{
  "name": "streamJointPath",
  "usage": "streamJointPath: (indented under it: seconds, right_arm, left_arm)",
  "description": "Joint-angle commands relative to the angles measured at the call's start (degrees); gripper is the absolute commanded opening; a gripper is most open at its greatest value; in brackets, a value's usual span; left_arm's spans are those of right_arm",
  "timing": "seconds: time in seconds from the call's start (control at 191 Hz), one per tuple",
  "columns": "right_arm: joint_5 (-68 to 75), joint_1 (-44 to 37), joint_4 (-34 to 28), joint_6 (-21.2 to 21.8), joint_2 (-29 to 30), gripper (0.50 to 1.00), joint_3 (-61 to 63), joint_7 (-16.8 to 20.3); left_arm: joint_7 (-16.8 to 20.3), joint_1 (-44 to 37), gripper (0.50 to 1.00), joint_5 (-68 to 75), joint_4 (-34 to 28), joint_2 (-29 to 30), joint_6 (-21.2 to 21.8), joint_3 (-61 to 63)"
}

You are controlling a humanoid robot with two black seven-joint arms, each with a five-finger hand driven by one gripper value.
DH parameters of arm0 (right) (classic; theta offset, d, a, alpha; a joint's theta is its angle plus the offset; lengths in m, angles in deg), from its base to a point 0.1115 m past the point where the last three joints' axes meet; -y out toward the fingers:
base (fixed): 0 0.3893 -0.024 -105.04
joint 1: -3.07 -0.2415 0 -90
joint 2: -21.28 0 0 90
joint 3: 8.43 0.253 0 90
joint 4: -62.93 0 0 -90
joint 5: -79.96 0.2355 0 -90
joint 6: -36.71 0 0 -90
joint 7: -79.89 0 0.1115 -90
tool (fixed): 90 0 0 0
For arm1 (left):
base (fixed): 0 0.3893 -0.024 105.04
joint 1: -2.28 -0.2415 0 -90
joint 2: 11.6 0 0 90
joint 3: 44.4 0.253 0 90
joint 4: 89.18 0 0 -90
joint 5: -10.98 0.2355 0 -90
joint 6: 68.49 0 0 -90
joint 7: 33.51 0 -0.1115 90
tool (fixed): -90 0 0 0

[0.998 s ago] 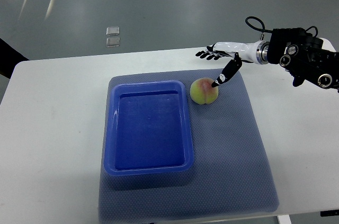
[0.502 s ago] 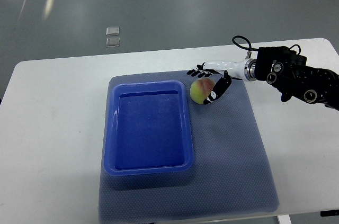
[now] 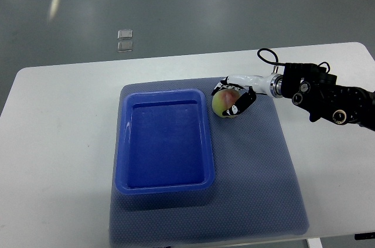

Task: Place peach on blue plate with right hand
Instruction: 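Carry the peach with the right hand over the blue tray and lower it, then open the right hand, release the peach, and lift the hand away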

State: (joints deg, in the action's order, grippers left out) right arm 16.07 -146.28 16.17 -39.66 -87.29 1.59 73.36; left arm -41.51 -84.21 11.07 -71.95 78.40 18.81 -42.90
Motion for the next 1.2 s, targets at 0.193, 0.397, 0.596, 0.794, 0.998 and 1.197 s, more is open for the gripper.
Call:
streamJointPath:
  seconds: [0.193, 0.397, 0.596, 0.794, 0.998, 1.197]
  right_arm:
    - [11.94, -13.87, -14.05, 8.78, -12.46, 0.529, -0.36, 0.02]
    - [12.47, -14.13, -16.52, 6.14, -10.0, 0.533, -0.71, -0.06]
    - [11.6, -11.76, -10.02, -2.82, 5.64, 0.58, -6.78, -0.5]
    - [8.87, -7.19, -3.77, -3.18, 15.58, 0.619, -8.45, -0.5]
    - [7.11, -3.68, -1.22, -3.18, 18.12, 0.837, -8.36, -0.59]
    - [7.2, -3.67, -1.31, -2.56, 17.16, 0.93, -7.3, -0.59]
  left_arm:
    - [0.0, 0.0, 1.0, 0.0, 0.0, 0.0, -0.03, 0.0]
    - [0.0, 0.0, 1.0, 0.09, 0.09, 0.0, -0.12, 0.0]
    - [0.0, 0.0, 1.0, -0.09, -0.26, 0.0, -0.12, 0.0]
    - [0.0, 0.0, 1.0, -0.09, -0.09, 0.0, -0.03, -0.09]
    - [0.0, 0.0, 1.0, -0.09, -0.09, 0.0, -0.12, 0.0]
    - [0.0, 0.0, 1.0, -0.09, -0.18, 0.0, -0.12, 0.0]
